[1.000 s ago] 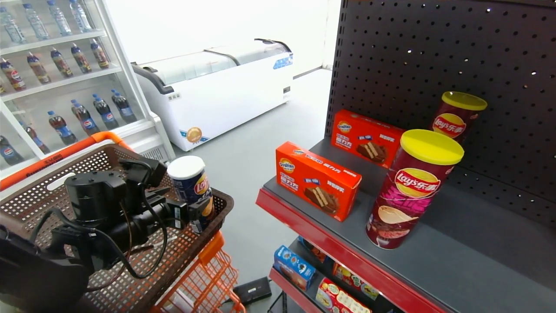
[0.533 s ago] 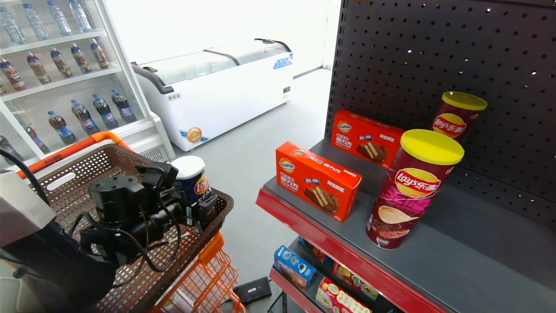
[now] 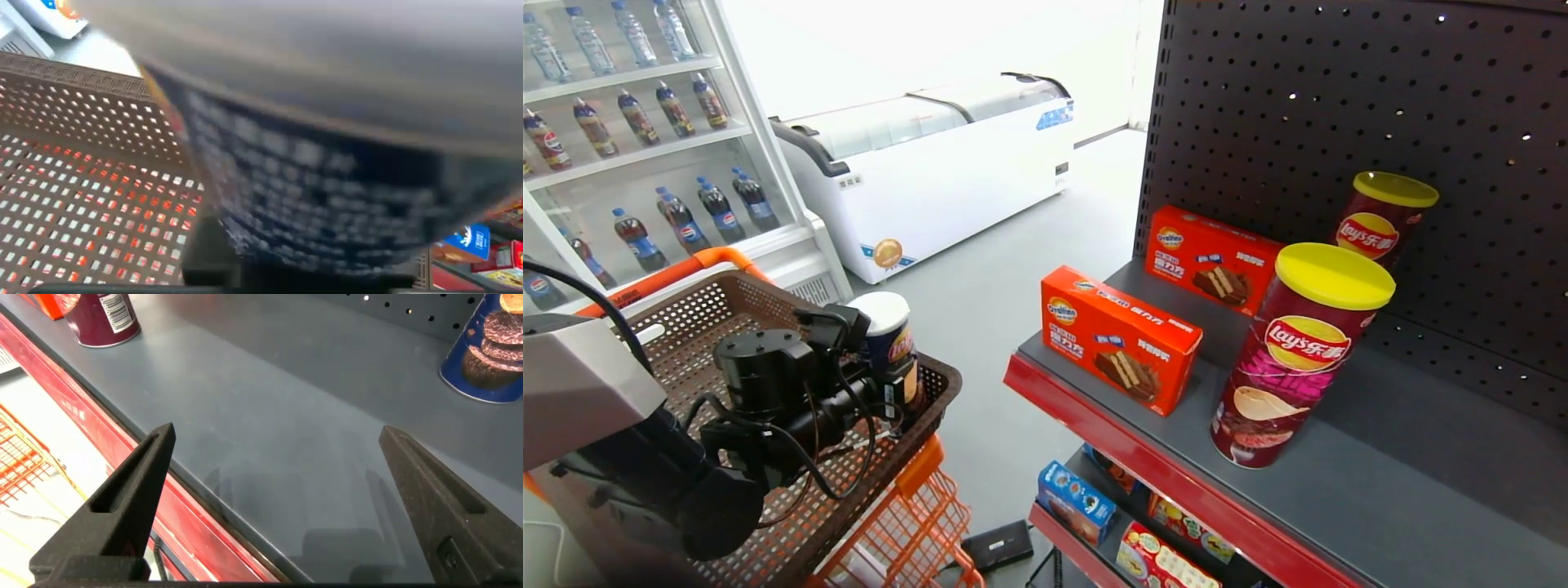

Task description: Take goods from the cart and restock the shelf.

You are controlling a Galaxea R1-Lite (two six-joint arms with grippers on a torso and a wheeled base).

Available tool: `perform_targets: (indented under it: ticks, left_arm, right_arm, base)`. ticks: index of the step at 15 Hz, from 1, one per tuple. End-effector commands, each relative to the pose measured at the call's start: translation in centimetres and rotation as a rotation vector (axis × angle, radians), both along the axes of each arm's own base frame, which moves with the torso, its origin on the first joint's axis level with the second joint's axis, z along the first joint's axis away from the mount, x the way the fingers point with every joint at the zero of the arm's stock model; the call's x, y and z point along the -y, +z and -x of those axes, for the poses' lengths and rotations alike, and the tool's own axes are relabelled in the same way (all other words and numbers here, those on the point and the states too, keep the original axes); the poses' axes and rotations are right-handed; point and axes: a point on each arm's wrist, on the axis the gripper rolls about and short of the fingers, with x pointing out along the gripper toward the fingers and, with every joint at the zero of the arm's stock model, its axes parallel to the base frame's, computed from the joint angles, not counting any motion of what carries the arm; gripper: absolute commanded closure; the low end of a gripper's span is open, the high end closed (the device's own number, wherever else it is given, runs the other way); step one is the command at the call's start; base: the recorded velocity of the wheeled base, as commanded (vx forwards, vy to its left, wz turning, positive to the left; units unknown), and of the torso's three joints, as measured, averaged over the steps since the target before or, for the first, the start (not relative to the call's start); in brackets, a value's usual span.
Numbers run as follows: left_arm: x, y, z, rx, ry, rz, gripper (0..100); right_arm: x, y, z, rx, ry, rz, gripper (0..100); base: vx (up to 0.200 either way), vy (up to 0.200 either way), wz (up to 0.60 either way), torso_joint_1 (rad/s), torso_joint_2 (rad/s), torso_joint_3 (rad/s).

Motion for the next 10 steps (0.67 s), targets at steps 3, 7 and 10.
perform_targets:
  ticks: [3,7,10]
  left_arm:
    - [-0.2,2.3,0.7,0.067,-0.007,-0.041,100]
    - [-0.5,11.5,4.3,0.193,-0.099,-0.033,100]
    - [-0.8,15.1,9.2,0.159,-0.258,0.004,100]
  right_arm:
    - [0.0,0.0,0.0,-0.001,0.001,0.001,0]
    - [0.0,0.0,0.0,-0.001,0.001,0.001,0]
    - [0.0,0.0,0.0,-0.001,0.0,0.001,0]
  base:
    - [0.0,0.0,0.0,0.0,0.0,0.0]
    - [0.0,0.0,0.0,0.0,0.0,0.0]
    - [0.0,0.0,0.0,0.0,0.0,0.0]
